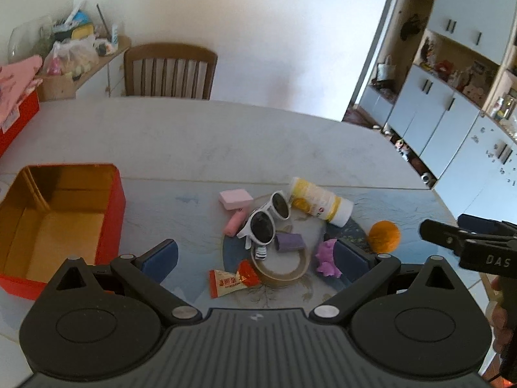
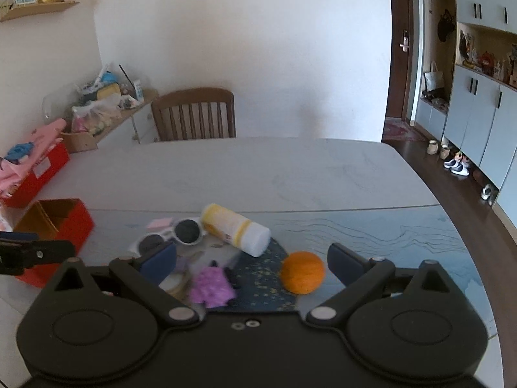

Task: Organize rigid objects
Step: 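Grasp the red-and-white snack packet with the left gripper while the right gripper grasps the orange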

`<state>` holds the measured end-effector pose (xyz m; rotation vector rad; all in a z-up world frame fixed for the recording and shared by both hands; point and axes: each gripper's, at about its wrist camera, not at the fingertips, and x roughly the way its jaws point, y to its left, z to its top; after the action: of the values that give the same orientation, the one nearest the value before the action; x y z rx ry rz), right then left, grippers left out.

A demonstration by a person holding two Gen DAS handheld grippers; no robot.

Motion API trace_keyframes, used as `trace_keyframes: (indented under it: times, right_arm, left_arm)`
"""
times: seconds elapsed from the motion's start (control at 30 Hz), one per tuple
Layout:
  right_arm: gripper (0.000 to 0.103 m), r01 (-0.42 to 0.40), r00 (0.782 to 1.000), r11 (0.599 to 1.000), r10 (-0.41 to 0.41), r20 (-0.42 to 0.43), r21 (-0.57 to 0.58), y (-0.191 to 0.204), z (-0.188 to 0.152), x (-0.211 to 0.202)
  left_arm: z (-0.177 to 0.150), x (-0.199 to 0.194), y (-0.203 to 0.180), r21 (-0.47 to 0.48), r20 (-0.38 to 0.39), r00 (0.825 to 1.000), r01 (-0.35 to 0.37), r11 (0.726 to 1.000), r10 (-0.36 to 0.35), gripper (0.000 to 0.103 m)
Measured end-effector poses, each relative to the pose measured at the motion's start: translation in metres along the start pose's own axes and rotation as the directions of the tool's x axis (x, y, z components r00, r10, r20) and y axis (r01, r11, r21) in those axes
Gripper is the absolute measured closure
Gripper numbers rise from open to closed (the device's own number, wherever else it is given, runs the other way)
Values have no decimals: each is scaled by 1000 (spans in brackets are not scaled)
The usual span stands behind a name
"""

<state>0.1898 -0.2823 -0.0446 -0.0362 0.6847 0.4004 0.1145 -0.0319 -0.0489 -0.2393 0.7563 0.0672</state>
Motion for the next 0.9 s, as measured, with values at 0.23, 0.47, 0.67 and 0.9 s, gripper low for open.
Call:
trace_keyframes:
  times: [0.23, 0.47, 0.67, 0.9]
  right_arm:
    - [10, 17, 995, 1000, -18, -94, -13, -25, -9, 36]
    - [17, 14, 987, 1000, -17, -160, -23, -41, -14, 68]
    - [19, -22, 981, 1000, 18, -193, -22, -44, -14, 85]
    - [21, -21, 974, 999, 14, -226, -29, -49, -12, 103]
  left_arm:
    - [-16, 46, 10, -32, -111, 994, -30, 999, 26, 0]
    - [-26, 78, 15, -24, -181, 982, -57, 998, 51, 1]
    - [-27, 89, 13, 56, -180, 983, -30, 998, 40, 7]
    - [-30, 104, 11, 144, -184, 983, 2, 990, 25, 19]
